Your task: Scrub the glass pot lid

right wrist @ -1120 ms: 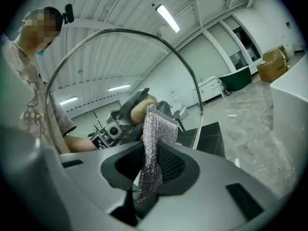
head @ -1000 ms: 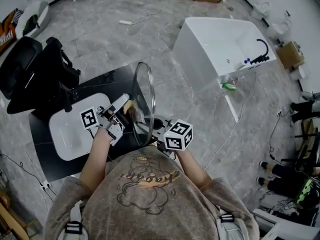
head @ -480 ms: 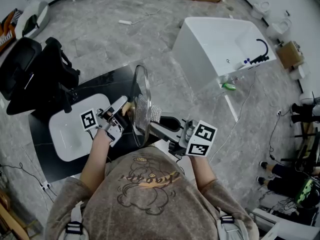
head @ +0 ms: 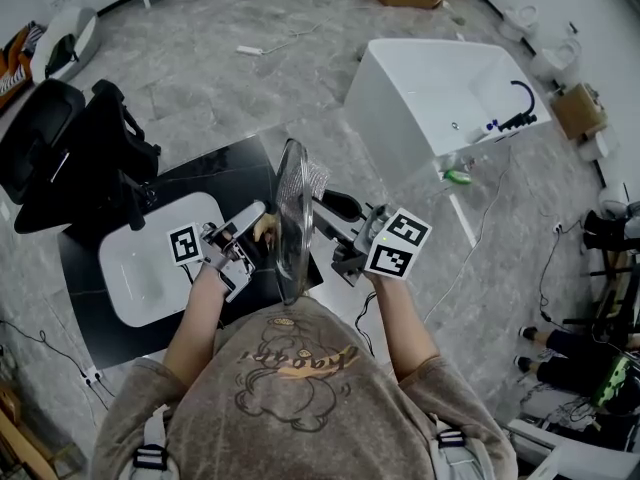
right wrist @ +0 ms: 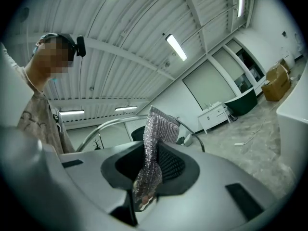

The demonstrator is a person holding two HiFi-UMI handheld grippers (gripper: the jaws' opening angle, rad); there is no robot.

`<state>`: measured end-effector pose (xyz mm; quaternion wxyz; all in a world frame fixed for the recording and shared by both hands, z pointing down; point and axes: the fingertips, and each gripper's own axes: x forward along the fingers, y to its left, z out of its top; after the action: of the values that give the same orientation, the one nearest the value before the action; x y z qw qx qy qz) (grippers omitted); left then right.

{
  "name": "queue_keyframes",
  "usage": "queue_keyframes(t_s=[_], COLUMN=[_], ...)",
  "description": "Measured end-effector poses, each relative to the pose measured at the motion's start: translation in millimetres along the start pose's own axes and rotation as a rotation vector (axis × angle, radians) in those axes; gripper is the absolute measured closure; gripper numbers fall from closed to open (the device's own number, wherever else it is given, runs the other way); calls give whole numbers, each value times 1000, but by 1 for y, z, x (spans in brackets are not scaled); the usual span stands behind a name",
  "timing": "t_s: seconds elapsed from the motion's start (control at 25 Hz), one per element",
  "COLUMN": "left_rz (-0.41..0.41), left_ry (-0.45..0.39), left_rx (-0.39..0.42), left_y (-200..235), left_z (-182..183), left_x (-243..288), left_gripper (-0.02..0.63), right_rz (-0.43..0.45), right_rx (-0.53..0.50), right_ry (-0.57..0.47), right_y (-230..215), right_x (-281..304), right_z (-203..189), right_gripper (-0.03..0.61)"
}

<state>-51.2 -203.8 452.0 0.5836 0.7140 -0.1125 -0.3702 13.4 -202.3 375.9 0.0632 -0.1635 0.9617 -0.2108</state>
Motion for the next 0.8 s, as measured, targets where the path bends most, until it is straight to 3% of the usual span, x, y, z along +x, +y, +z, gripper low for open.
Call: queue_keyframes(t_s=[0.44,0.8], left_rz=[-5,4], left_ry=[0,-34], left_rx=[-1,1], left_y=[-4,-3], left_z=[-5,2], left_x=[3,0], left_gripper=[436,435], right_rz=[-144,-147], right_rx=[70,104], right_ry=[118,295], right_y=[-65,-70], right_x=[23,24], right_z=[-68,-141], right_gripper=[488,488])
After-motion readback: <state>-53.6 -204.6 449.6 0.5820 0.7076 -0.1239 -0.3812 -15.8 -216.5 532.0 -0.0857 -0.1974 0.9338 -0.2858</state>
